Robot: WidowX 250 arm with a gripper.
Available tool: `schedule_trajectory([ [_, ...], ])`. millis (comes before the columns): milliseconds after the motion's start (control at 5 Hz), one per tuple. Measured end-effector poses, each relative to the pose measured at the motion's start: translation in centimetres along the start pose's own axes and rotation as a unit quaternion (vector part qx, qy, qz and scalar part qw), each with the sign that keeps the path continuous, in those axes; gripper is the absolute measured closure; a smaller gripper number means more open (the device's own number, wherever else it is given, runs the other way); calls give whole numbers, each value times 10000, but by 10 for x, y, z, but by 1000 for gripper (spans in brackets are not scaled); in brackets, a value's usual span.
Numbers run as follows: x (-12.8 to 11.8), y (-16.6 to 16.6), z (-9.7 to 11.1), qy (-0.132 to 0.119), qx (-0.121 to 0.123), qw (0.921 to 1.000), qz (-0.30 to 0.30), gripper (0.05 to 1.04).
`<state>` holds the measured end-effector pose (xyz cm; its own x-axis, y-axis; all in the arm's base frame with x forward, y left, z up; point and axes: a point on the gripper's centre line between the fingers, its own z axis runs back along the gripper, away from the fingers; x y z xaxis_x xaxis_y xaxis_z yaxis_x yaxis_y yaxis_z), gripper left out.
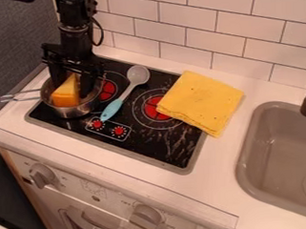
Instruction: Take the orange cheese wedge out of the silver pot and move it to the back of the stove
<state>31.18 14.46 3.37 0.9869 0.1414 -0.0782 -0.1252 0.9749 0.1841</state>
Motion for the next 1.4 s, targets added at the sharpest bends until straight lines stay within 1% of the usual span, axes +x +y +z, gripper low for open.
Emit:
schedule_trajectory([
  [200,-2,1,-1,58,-35,10000,-1,684],
  [400,-5,3,10,51,-114,9999,5,694],
  [600,3,10,46,-78,-170,9996,222,694],
  [800,37,12,79,-264,-266,9987,331,695],
  [1000,72,-7,77,-127,-268,9992,255,694],
  [1200,90,-11,71,-22,-178,9993,316,694],
  [1400,91,-10,61,105,-81,9995,296,694],
])
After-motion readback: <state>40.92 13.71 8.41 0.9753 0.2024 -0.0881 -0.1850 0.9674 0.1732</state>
